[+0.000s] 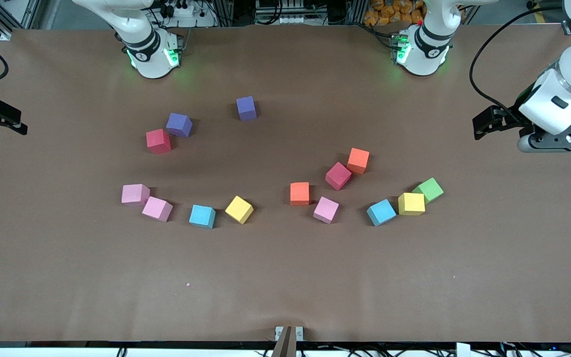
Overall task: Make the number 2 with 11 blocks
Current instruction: 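Grasp the pink cube with the right gripper while the left gripper grasps orange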
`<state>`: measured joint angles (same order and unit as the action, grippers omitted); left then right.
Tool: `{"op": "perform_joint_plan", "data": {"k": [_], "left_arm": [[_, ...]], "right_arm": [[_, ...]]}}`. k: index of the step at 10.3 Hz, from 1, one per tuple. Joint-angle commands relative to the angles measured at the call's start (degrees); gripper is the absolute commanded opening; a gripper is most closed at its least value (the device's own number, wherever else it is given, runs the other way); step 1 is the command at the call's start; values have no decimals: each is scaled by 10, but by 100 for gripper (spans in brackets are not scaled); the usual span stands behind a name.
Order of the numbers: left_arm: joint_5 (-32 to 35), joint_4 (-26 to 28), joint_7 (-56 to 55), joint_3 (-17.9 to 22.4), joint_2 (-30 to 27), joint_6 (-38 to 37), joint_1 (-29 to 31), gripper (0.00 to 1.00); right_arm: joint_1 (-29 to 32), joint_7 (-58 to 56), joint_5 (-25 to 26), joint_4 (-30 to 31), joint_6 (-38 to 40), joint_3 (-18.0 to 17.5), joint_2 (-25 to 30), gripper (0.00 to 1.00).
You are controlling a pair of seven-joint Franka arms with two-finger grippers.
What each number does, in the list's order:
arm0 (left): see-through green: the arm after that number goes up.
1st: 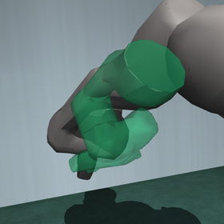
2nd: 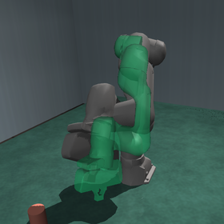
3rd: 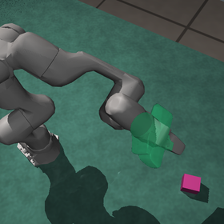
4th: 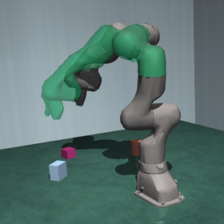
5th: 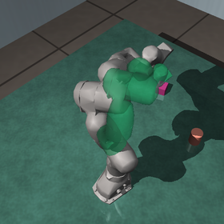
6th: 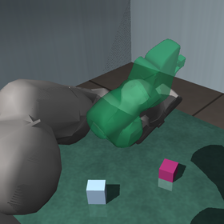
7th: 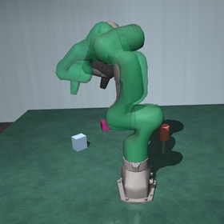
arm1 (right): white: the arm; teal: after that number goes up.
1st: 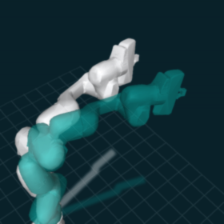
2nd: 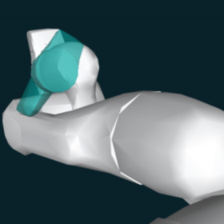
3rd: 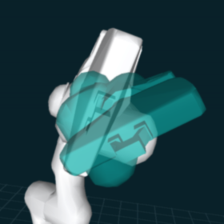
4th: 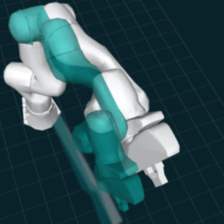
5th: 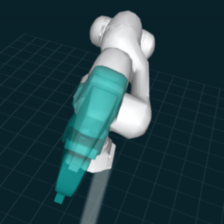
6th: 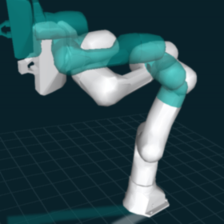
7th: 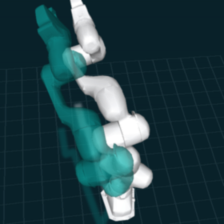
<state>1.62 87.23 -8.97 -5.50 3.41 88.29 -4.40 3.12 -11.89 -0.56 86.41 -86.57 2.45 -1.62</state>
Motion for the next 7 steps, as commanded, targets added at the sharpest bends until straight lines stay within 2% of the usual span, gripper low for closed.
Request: {"op": "perform_joint_plan", "data": {"k": [1,4,7], "left_arm": [[14,3,6,7,-8,-7,-7,100],[7,8,-2,5,-1,-6,-9,100],[-28,106,9,-9,-2,69,-36,100]], "right_arm": [[-1,-4,-1,-3,6,1,7,100],[-1,-3,-2,-3,3,1,6,100],[-13,-2,-2,1,1,1,-9,100]]}}
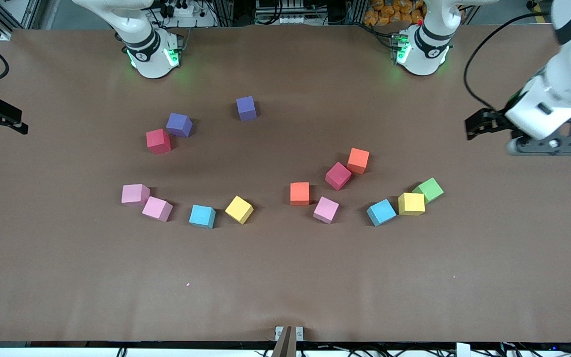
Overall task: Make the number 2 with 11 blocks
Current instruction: 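Grasp the pink cube with the right gripper while the left gripper grasps orange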
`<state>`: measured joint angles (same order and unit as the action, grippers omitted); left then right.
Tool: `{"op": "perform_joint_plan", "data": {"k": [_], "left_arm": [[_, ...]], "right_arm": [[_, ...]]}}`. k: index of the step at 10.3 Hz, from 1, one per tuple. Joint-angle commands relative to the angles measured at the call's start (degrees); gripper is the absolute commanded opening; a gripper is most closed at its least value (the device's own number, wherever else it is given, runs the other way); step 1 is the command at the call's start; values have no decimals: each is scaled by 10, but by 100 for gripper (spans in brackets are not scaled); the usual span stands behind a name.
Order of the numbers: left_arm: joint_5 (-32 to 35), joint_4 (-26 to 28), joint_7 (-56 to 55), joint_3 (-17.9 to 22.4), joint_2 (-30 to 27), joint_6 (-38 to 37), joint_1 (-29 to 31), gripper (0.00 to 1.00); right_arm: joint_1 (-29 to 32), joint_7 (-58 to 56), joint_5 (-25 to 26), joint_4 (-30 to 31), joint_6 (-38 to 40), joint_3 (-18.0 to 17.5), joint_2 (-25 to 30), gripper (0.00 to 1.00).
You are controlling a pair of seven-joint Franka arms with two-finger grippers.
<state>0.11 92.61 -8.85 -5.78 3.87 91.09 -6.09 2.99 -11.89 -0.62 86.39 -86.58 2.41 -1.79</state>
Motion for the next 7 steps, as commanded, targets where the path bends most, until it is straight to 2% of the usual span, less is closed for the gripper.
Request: {"op": "perform_joint_plan", "data": {"k": [1,3,4,5,7], "left_arm": [[-14,95,8,-22,-5,77,-21,100],[-16,204,-3,-79,-7,204,-21,100],[-16,234,-26,-100,3,250,-23,100],[-15,244,-74,-113,15,266,-36,100],[-10,270,-117,-134,39,300,-52,100]], "right_arm": [[-23,1,-2,2,0,1,-29,100],[-39,2,-3,13,-20,1,-73,100],[-46,2,-21,31,-36,1,-89,100],[-46,2,-50,73,-88,1,-91,100],[-69,19,-54,166,-208,2,-92,100]]}}
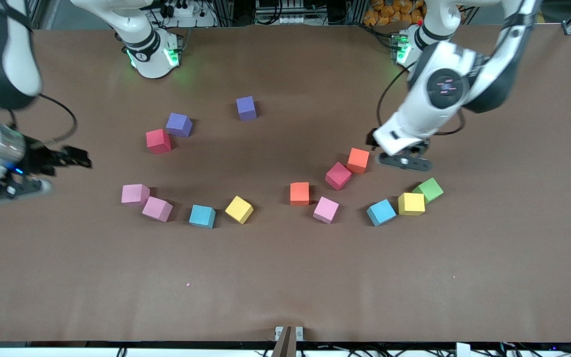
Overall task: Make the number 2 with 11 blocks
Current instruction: 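Grasp the pink cube with the right gripper while the left gripper grasps orange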
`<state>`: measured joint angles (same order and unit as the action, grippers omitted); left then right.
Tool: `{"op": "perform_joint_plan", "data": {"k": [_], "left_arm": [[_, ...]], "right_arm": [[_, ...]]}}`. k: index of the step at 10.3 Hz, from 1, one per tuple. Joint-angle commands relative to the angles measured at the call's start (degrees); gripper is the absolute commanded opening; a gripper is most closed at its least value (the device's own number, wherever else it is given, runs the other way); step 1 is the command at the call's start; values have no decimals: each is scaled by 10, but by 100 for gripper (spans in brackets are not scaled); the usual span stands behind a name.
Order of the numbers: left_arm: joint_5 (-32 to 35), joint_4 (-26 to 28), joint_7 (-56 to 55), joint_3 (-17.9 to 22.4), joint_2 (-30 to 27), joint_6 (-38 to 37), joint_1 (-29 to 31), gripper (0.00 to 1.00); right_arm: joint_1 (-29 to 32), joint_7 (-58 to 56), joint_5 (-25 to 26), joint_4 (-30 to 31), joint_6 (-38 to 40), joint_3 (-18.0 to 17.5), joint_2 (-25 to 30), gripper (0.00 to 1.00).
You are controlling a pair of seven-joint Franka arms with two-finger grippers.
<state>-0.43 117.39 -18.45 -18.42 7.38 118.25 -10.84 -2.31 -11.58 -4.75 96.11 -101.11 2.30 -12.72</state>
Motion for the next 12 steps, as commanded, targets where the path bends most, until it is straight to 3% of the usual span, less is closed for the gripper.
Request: {"op": "perform_joint_plan", "data": {"k": [1,3,5,8,12], "left_arm": [[-4,49,-22,-7,10,70,-10,100],[-4,81,-28,-7,43,143,-16,100],[8,79,-29,-6,76,161,-22,100],[25,79,-57,-6,97,163,-29,100],[39,76,-71,-2,119,168,-36,100]], "right_arm": [[-24,49,-13,100,-113,2,9,100],[-39,136,-10,94,-152,3,-29,100],[-54,237,-4,73,-183,4,-76,100],[-56,277,-3,28,-196,5,-150,100],[-86,352,12,7,-196,6,-185,100]]}}
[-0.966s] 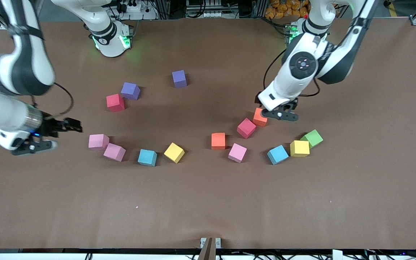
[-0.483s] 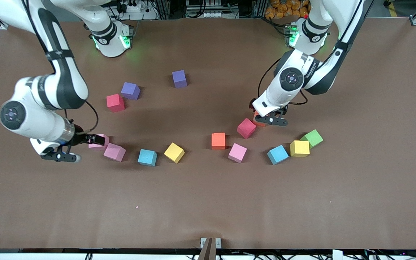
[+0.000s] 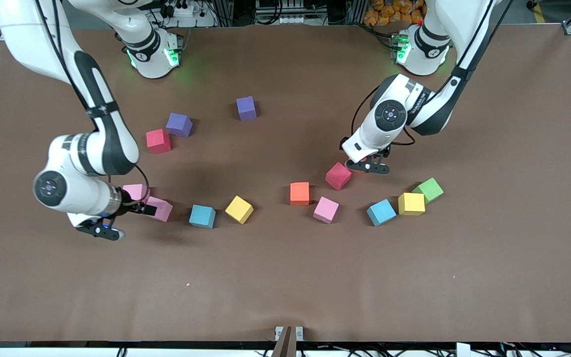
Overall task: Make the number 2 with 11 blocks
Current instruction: 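Grasp the pink cube with the right gripper while the left gripper grasps orange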
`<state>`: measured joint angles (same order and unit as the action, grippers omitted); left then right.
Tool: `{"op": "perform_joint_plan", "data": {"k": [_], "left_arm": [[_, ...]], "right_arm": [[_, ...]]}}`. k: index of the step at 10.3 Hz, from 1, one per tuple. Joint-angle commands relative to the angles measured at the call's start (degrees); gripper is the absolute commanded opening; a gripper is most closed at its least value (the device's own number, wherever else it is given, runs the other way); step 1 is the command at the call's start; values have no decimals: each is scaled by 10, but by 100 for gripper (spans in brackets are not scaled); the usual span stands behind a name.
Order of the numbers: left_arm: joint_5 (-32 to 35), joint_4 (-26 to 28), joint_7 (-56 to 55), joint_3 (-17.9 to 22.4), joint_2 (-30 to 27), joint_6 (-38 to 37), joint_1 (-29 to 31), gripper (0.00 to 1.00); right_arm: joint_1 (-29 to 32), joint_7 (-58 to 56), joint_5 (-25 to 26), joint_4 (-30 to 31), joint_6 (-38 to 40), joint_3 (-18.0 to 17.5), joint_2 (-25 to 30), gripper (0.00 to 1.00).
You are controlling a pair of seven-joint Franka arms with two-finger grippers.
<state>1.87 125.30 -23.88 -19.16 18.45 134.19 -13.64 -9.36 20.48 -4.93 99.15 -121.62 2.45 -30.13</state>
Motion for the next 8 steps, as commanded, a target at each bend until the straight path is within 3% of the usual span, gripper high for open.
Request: {"op": "perform_joint_plan", "data": {"k": [1,5,6,7,8], "left_arm": [[23,-4,-16,6,13,9,-11,100],[53,-8,-17,22,37,39,-24,100],[53,-11,-17,27,44,46,-32,95],[53,-11,-17,28,48,48,-34,79],[55,-8,-17,28,47,52,-37,49]], "right_arm": [[-15,33,21,-23,5,5,-17,100],[7,37,5,-17,3,4,-27,100],[8,37,-21,-17,3,4,-29,100],[7,37,-33,-17,0,4,-32,100],[8,39,-34,-16,-13,4,-36,100]]}}
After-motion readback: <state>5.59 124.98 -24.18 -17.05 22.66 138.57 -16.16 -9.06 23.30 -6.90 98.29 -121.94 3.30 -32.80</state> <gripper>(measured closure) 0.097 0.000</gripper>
